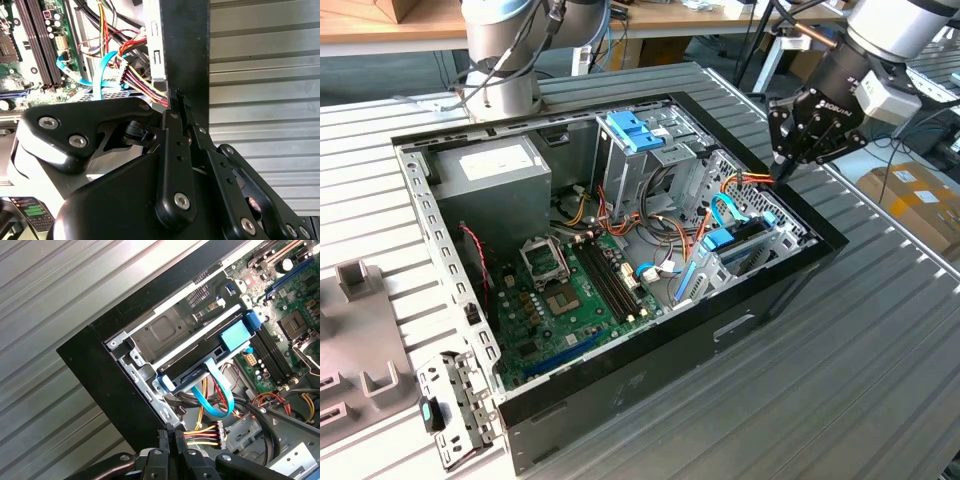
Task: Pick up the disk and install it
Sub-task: 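Insert the second disk wire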
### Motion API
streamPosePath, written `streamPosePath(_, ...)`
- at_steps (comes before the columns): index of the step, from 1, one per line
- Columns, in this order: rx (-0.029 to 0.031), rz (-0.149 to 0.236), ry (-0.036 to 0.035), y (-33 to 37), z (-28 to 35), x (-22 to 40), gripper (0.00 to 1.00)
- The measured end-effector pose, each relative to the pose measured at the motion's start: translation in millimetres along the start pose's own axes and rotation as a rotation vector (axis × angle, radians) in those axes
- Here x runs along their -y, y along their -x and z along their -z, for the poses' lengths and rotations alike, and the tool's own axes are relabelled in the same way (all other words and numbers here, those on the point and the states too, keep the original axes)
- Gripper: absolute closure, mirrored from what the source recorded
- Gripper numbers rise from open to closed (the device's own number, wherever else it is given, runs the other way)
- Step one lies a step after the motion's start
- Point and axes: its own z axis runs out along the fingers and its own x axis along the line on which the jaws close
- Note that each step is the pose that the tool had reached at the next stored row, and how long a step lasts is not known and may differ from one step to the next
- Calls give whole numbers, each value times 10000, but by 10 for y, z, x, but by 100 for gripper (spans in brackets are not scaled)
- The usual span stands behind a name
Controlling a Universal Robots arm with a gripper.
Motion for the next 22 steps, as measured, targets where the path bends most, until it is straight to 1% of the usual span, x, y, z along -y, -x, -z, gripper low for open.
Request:
streamPosePath(3,0,0,-1,43,-3,-32,84)
streamPosePath(8,-1,0,1,47,-3,-35,84)
streamPosePath(11,-3,-81,-6,48,-3,-35,84)
streamPosePath(16,-13,-452,-37,49,-3,-36,84)
streamPosePath(19,-24,-827,-68,49,-3,-36,84)
streamPosePath(20,-30,-1072,-89,49,-4,-36,84)
streamPosePath(22,-31,-1106,-92,49,-4,-37,84)
